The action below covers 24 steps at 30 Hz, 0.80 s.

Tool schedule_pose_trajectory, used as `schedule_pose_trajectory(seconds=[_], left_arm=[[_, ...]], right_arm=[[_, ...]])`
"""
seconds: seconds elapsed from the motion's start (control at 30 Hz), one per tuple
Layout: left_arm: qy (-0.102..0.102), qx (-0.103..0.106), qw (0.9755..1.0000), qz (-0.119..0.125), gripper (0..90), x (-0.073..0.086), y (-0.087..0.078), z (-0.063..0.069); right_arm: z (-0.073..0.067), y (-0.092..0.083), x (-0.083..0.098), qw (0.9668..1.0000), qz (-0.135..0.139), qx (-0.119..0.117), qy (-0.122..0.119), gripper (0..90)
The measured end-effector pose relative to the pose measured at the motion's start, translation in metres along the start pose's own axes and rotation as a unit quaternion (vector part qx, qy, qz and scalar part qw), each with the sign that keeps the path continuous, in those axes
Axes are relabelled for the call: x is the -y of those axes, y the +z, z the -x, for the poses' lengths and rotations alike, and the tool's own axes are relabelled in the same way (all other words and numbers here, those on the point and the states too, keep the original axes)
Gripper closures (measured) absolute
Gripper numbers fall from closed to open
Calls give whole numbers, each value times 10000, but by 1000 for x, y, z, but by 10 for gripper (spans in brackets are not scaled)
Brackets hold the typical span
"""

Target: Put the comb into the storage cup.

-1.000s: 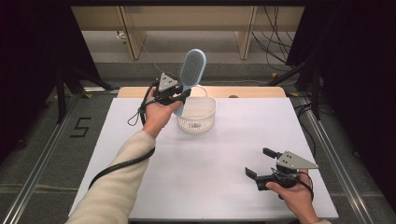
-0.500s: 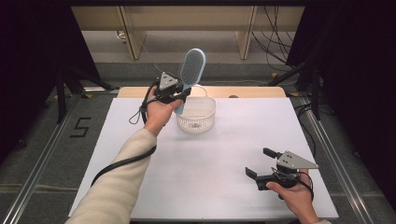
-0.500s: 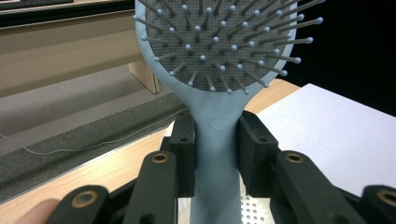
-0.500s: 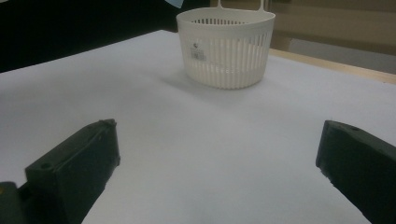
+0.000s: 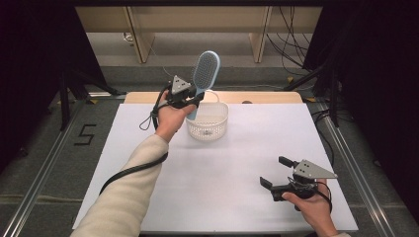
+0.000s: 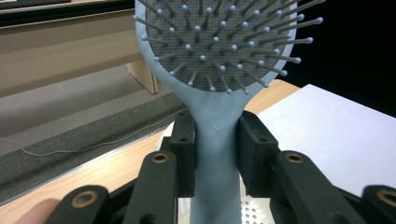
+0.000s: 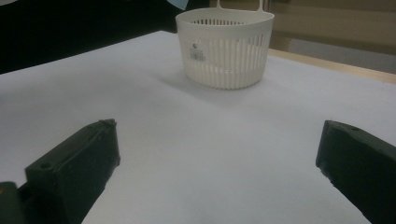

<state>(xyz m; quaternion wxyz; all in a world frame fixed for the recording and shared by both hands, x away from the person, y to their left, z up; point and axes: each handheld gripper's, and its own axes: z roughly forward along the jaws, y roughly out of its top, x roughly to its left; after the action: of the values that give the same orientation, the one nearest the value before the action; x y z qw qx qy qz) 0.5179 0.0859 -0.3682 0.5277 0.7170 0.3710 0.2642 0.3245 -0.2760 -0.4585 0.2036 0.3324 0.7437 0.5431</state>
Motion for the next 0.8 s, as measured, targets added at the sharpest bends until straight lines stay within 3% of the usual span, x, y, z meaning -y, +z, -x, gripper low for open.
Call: schedule_pose_trajectory(seconds=[0.8], left_arm=[[22,0,10000,-56,698,-1,12,2]], right_arm=[[1,0,0,10000,5,-26,-16,4]])
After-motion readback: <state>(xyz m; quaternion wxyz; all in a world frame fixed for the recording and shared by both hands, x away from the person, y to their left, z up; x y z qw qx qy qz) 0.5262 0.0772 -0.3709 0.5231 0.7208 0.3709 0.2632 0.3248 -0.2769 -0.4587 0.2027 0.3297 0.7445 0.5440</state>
